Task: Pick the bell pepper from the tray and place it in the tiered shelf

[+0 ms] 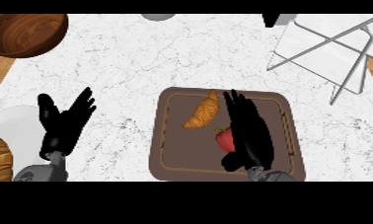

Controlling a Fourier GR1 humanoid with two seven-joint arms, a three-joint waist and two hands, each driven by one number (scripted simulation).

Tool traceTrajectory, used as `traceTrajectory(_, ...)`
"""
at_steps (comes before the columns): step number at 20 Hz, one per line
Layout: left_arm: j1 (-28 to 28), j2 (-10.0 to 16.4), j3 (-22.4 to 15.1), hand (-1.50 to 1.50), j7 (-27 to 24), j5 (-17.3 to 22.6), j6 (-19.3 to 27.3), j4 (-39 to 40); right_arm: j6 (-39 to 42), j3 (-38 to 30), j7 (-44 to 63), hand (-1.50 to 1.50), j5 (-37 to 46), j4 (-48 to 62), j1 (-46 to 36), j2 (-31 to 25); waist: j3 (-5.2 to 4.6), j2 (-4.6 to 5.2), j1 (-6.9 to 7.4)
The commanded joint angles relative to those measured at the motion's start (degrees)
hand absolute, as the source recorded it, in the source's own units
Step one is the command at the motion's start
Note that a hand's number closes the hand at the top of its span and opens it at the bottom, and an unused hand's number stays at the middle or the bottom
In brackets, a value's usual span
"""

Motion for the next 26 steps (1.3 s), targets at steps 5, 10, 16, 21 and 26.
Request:
traceTrajectory(5,-2.47,-1.58,2.13,0.0,-1.9,-2.43,-1.45,4.27,-5.32,-5.53,-10.23,-1.5,0.19,10.26,-2.06,1.83,0.0,0.03,-0.07)
traceTrajectory(10,3.27,-2.12,0.04,0.0,-1.8,-2.77,-1.7,-2.09,5.18,-0.47,-10.9,1.5,0.26,13.45,-3.07,-0.57,-0.02,0.1,0.59)
traceTrajectory(16,0.68,-3.18,0.66,0.0,1.43,-2.89,-0.18,-2.96,-0.49,0.33,-14.96,1.5,1.19,16.68,-3.86,3.71,0.02,0.04,0.3)
traceTrajectory(21,-3.13,-1.1,2.67,0.0,2.01,-2.75,-1.76,2.52,-3.3,3.74,-19.2,1.5,1.12,9.22,1.26,2.86,0.01,0.06,-0.41)
traceTrajectory(26,1.39,-1.59,2.65,0.0,-0.33,-2.65,-2.36,-0.91,-4.5,-1.39,-11.71,1.5,0.52,1.7,1.95,5.24,-0.01,-0.04,-0.21)
